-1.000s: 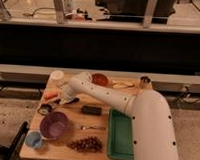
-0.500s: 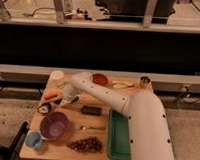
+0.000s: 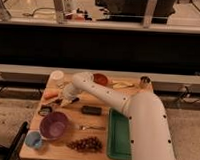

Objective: Wipe purple bowl with brush

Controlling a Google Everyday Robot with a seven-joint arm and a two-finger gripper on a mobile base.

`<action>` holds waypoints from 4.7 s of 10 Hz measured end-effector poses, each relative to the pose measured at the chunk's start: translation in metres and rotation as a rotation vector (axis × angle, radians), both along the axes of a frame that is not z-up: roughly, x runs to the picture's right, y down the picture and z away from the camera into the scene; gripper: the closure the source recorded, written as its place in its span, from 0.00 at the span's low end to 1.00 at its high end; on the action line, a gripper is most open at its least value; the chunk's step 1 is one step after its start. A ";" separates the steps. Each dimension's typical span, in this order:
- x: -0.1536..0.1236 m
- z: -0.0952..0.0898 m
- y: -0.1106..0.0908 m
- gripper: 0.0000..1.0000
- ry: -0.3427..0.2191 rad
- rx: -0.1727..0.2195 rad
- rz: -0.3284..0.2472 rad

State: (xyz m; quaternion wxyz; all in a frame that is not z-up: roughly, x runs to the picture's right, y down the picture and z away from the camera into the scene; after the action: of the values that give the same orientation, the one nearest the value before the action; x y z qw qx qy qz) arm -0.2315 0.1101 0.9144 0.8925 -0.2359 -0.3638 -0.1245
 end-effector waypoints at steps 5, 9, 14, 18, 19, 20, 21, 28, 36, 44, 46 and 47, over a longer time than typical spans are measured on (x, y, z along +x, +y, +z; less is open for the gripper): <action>0.002 0.002 0.003 0.81 -0.021 -0.032 0.006; 0.001 0.000 0.004 0.94 -0.032 -0.037 -0.014; 0.001 -0.025 -0.023 1.00 0.046 0.067 0.029; -0.004 -0.037 -0.039 1.00 0.110 0.114 0.064; -0.005 -0.047 -0.046 1.00 0.122 0.132 0.074; -0.003 -0.057 -0.053 1.00 0.134 0.150 0.085; 0.001 -0.065 -0.061 1.00 0.147 0.169 0.097; 0.033 -0.134 -0.096 1.00 0.225 0.260 0.155; 0.052 -0.194 -0.100 1.00 0.248 0.301 0.201; 0.073 -0.233 -0.080 1.00 0.233 0.289 0.258; 0.089 -0.240 -0.074 1.00 0.225 0.280 0.288; 0.093 -0.242 -0.068 1.00 0.210 0.267 0.298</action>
State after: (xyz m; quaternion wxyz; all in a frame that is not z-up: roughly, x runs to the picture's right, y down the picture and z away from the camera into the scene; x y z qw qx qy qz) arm -0.1389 0.0421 0.6721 0.9572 -0.0709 -0.2802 -0.0130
